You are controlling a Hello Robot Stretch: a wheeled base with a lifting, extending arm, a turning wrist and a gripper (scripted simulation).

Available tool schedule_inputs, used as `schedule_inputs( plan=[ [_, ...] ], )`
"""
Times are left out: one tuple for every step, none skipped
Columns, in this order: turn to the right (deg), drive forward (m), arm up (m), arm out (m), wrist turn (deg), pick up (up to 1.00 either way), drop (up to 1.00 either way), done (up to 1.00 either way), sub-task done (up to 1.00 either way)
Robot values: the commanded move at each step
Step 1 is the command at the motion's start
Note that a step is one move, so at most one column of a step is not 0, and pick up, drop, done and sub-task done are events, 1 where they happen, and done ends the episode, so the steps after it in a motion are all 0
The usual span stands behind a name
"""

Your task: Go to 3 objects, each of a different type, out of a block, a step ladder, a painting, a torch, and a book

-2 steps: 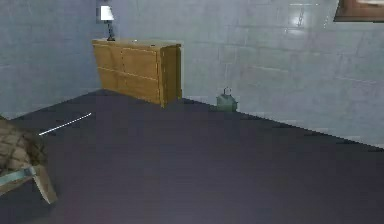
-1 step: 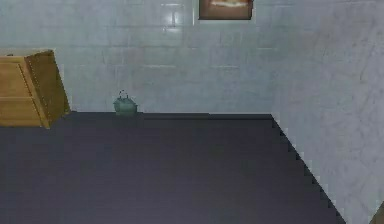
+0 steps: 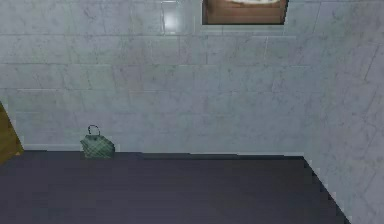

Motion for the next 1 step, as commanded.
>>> schedule_inputs(
  plan=[
    [3.0, 0.00, 0.00, 0.00, 0.0, 0.00, 0.00, 0.00, 0.00]
  ],
)
